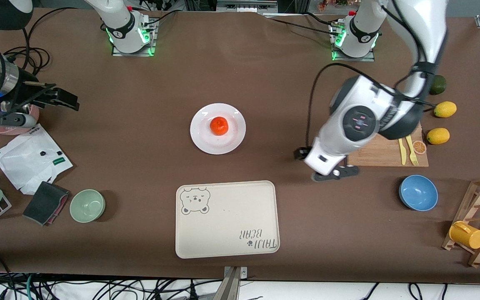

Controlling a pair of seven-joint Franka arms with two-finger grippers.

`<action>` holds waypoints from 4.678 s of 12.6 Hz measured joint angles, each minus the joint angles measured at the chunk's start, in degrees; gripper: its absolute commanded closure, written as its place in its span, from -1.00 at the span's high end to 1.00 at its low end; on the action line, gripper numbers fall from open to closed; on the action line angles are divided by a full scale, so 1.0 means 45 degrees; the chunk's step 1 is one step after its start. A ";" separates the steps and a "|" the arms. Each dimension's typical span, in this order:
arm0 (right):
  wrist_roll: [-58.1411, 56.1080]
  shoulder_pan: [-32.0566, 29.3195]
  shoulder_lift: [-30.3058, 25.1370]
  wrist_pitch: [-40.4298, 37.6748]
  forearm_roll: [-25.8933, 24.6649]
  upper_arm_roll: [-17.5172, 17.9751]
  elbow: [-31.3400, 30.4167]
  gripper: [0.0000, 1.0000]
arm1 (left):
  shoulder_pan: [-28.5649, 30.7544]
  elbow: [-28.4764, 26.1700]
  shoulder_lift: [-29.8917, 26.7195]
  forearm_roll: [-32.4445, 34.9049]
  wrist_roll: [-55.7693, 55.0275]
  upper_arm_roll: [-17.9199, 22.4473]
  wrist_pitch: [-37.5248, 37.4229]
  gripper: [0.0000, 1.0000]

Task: Place orange and plate with both arms
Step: 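Raise the left gripper away while the right gripper reaches the plate, then grip the white plate rim with the right gripper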

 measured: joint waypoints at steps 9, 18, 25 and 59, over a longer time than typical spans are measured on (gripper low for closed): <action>-0.0794 0.0804 0.2049 0.1609 0.2272 0.0096 -0.0373 1.00 | 0.2860 -0.0016 -0.1690 -0.0008 0.5144 -0.0073 -0.1874 1.00; -0.2870 0.0878 0.1886 0.7971 0.5658 0.1334 -0.5922 1.00 | 0.2815 -0.0027 -0.3265 -0.0236 0.5203 -0.0381 -0.3328 1.00; -0.7465 0.0908 0.2071 1.0510 1.1118 0.1910 -0.8965 1.00 | 0.2800 -0.0039 -0.3280 -0.0238 0.5203 -0.0403 -0.3381 1.00; -1.3149 0.1067 0.4852 1.2302 1.9394 0.3199 -0.9405 -1.00 | 0.1541 -0.1360 -0.5741 -0.1846 0.4775 0.2598 -0.3905 1.00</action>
